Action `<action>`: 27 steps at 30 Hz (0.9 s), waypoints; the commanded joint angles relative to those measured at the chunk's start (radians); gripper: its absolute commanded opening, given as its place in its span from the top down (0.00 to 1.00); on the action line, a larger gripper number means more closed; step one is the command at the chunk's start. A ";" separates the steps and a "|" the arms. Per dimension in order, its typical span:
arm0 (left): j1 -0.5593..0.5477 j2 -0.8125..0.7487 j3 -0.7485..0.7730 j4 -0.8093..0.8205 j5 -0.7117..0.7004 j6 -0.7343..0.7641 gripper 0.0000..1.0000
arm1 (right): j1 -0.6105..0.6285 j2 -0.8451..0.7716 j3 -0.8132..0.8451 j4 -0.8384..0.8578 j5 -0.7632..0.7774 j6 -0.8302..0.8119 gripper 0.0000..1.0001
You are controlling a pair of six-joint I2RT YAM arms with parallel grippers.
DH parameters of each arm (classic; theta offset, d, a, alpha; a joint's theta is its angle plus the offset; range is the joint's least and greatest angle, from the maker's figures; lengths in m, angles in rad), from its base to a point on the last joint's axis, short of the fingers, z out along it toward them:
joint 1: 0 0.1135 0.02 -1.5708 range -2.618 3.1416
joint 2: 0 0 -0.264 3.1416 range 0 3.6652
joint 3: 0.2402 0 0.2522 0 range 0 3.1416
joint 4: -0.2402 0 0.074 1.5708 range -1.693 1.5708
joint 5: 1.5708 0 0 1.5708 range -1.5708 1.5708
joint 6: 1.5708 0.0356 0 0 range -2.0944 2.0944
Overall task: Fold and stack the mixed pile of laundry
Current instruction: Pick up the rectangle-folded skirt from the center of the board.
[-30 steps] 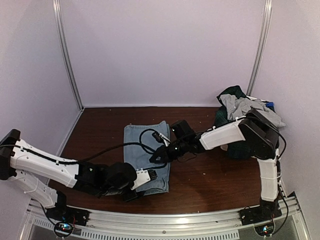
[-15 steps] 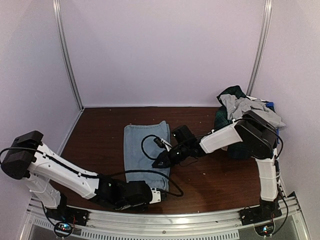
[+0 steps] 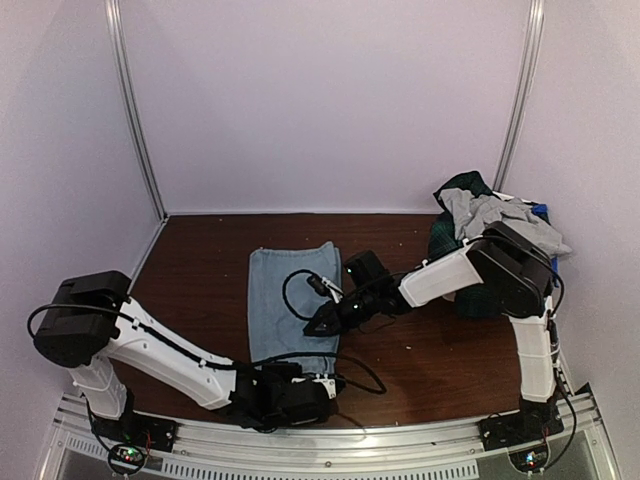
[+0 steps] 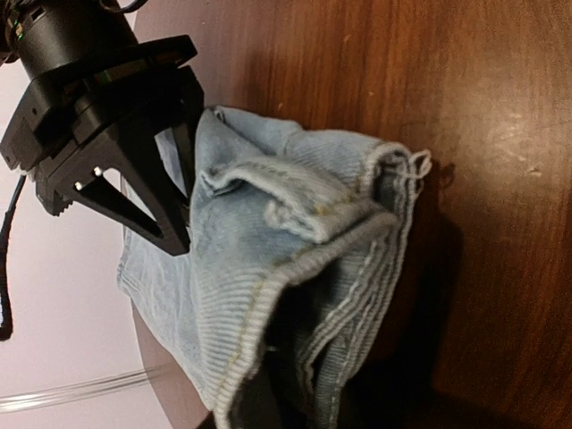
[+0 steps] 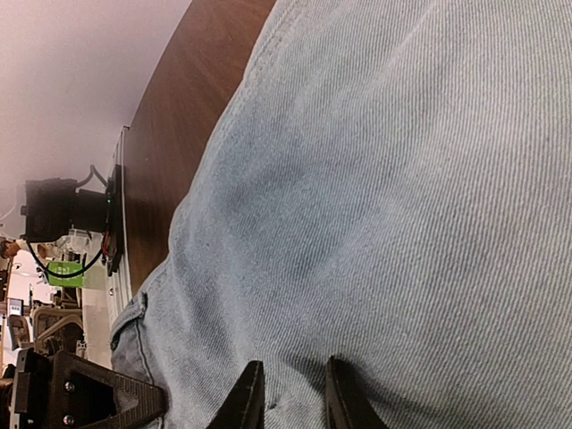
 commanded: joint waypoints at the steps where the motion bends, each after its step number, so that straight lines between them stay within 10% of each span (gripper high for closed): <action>1: -0.003 -0.033 -0.002 -0.017 -0.081 0.001 0.76 | -0.005 0.044 -0.027 -0.042 0.017 -0.017 0.76; 8: -0.013 -0.113 0.017 -0.110 0.130 0.007 1.00 | -0.008 -0.039 -0.006 -0.058 -0.008 -0.026 0.68; 27: -0.018 -0.297 0.309 -0.633 0.669 -0.076 1.00 | -0.158 0.120 0.545 -0.478 0.163 -0.321 0.49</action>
